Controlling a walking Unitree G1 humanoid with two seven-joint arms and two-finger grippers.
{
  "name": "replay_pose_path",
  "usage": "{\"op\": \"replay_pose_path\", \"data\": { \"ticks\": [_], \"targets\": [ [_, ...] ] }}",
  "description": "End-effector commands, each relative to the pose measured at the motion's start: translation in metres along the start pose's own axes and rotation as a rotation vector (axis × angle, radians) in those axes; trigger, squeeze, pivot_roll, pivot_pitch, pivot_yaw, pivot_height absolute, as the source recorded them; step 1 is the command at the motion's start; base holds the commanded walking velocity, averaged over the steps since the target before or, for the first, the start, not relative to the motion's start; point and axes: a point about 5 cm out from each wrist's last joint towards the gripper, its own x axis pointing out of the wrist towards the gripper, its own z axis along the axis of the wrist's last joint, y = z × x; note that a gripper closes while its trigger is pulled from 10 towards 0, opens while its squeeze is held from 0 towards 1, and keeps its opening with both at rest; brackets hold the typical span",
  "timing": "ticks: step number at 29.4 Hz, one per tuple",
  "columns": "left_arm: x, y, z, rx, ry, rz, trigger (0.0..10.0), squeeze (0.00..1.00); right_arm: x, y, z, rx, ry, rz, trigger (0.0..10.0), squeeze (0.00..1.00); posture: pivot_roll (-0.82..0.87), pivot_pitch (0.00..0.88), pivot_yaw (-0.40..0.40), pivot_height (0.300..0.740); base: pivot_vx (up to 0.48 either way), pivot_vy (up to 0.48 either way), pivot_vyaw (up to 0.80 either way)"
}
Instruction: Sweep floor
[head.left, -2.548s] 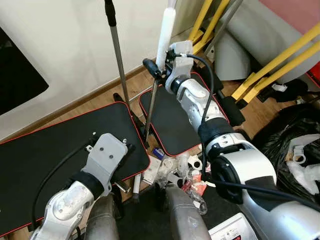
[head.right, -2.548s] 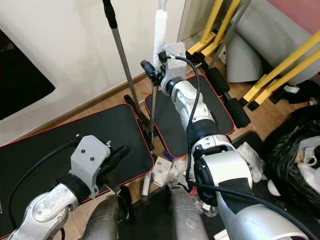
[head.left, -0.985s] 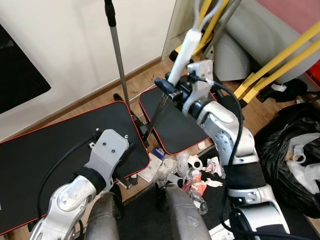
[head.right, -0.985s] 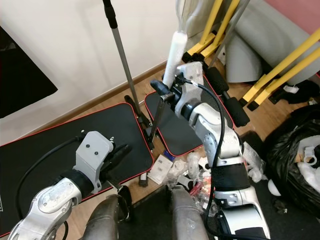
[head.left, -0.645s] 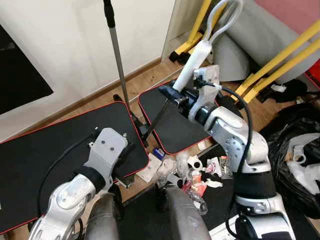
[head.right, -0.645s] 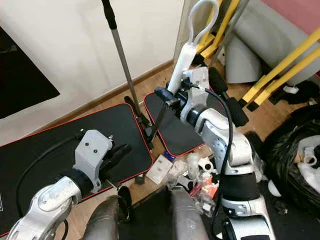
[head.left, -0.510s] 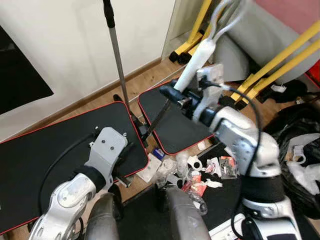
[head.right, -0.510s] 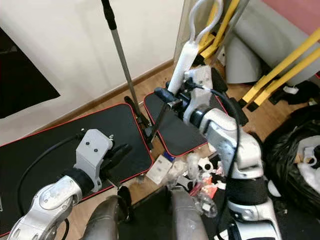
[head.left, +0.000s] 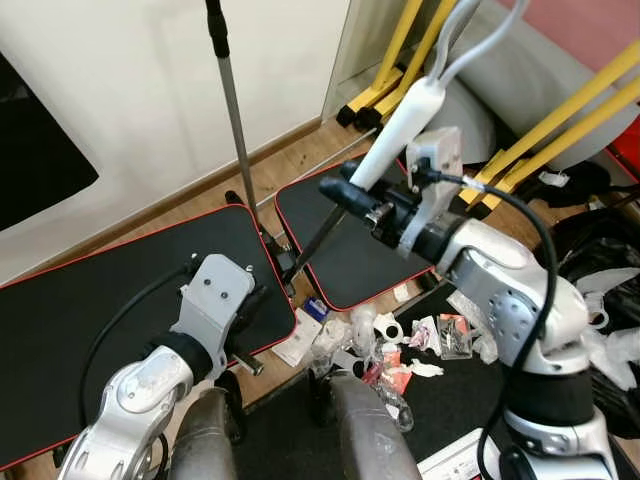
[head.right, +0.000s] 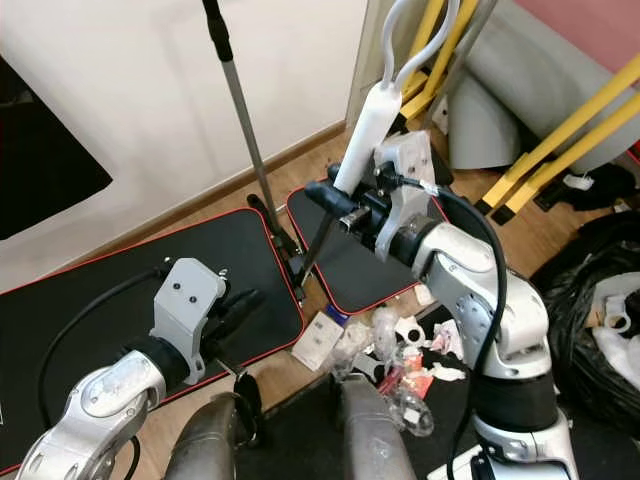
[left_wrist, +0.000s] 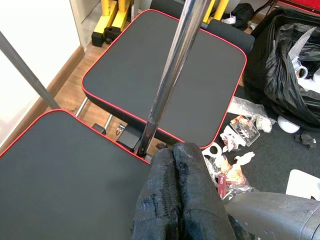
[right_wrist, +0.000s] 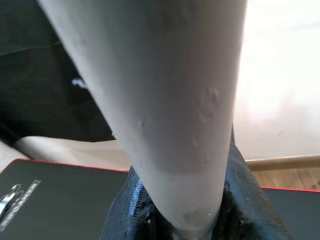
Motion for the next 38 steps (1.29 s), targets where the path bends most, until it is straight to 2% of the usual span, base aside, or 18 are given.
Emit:
{"op": "replay_pose_path", "data": {
  "ticks": [1,2,4,6,8,9,10,13,16,18,21,32,33,34,35,38],
  "targets": [
    [-0.002,-0.008,-0.008,-0.036,0.035,-0.055,10.0,0.0,0.01,0.037,-0.026,0.108,0.115,0.283,0.0,0.0,-0.11,0.342,-0.149,0.74,0.0,0.0,0.0],
    [-0.002,-0.008,-0.008,-0.036,0.035,-0.055,10.0,0.0,0.01,0.037,-0.026,0.108,0.115,0.283,0.0,0.0,-0.11,0.342,-0.149,0.74,0.0,0.0,0.0],
    [-0.002,-0.008,-0.008,-0.037,0.036,-0.057,10.0,0.0,0.012,0.019,-0.033,0.007,0.178,0.131,0.0,0.0,-0.1,0.344,-0.148,0.74,0.0,0.0,0.0],
    [-0.002,-0.008,-0.008,-0.037,0.036,-0.057,10.0,0.0,0.012,0.019,-0.033,0.007,0.178,0.131,0.0,0.0,-0.1,0.344,-0.148,0.74,0.0,0.0,0.0],
    [-0.003,-0.008,-0.008,-0.037,0.038,-0.061,10.0,0.0,0.012,-0.001,-0.03,-0.1,0.196,-0.006,0.0,0.0,-0.1,0.342,-0.145,0.74,0.0,0.0,0.0],
    [-0.003,-0.008,-0.008,-0.037,0.038,-0.061,10.0,0.0,0.012,-0.001,-0.03,-0.1,0.196,-0.006,0.0,0.0,-0.1,0.342,-0.145,0.74,0.0,0.0,0.0],
    [-0.003,-0.008,-0.008,-0.037,0.039,-0.065,10.0,0.0,0.012,-0.009,-0.026,-0.144,0.187,-0.058,0.0,0.0,-0.1,0.341,-0.145,0.74,0.0,0.0,0.0],
    [-0.003,-0.008,-0.009,-0.038,0.041,-0.068,10.0,0.0,0.012,-0.01,-0.021,-0.143,0.159,-0.073,0.0,0.0,-0.1,0.339,-0.144,0.74,0.0,0.0,0.0],
    [-0.003,-0.008,-0.009,-0.039,0.042,-0.071,10.0,0.0,0.013,-0.001,-0.012,-0.104,0.091,-0.018,0.0,0.0,-0.1,0.338,-0.143,0.74,0.0,0.0,0.0],
    [-0.003,-0.008,-0.009,-0.039,0.043,-0.073,10.0,0.0,0.013,0.002,-0.012,-0.11,0.087,-0.003,0.0,0.0,-0.1,0.337,-0.142,0.74,0.0,0.0,0.0],
    [-0.004,-0.009,-0.009,-0.039,0.045,-0.075,10.0,0.0,0.013,-0.003,-0.015,-0.162,0.115,-0.037,0.0,0.0,-0.1,0.335,-0.141,0.74,0.0,0.0,0.0],
    [-0.004,-0.009,-0.01,-0.039,0.045,-0.076,10.0,0.0,0.013,-0.003,-0.014,-0.145,0.105,-0.029,0.0,0.0,-0.1,0.332,-0.139,0.74,0.0,0.0,0.0],
    [-0.004,-0.008,-0.01,-0.041,0.046,-0.077,10.0,0.0,0.012,0.007,-0.008,-0.038,0.054,0.062,0.0,0.0,-0.1,0.334,-0.139,0.74,0.0,0.0,0.0],
    [-0.004,-0.008,-0.01,-0.041,0.046,-0.077,10.0,0.0,0.012,0.007,-0.008,-0.038,0.054,0.062,0.0,0.0,-0.1,0.334,-0.139,0.74,0.0,0.0,0.0],
    [-0.003,-0.008,-0.01,-0.042,0.045,-0.078,10.0,0.0,0.01,0.011,-0.005,0.006,0.035,0.098,0.0,0.0,-0.1,0.334,-0.139,0.74,0.0,0.0,0.0],
    [-0.003,-0.008,-0.01,-0.044,0.045,-0.077,10.0,0.0,0.006,0.009,0.0,0.04,0.029,0.098,0.0,0.0,-0.11,0.332,-0.139,0.74,0.0,0.0,0.0]
  ]
}}
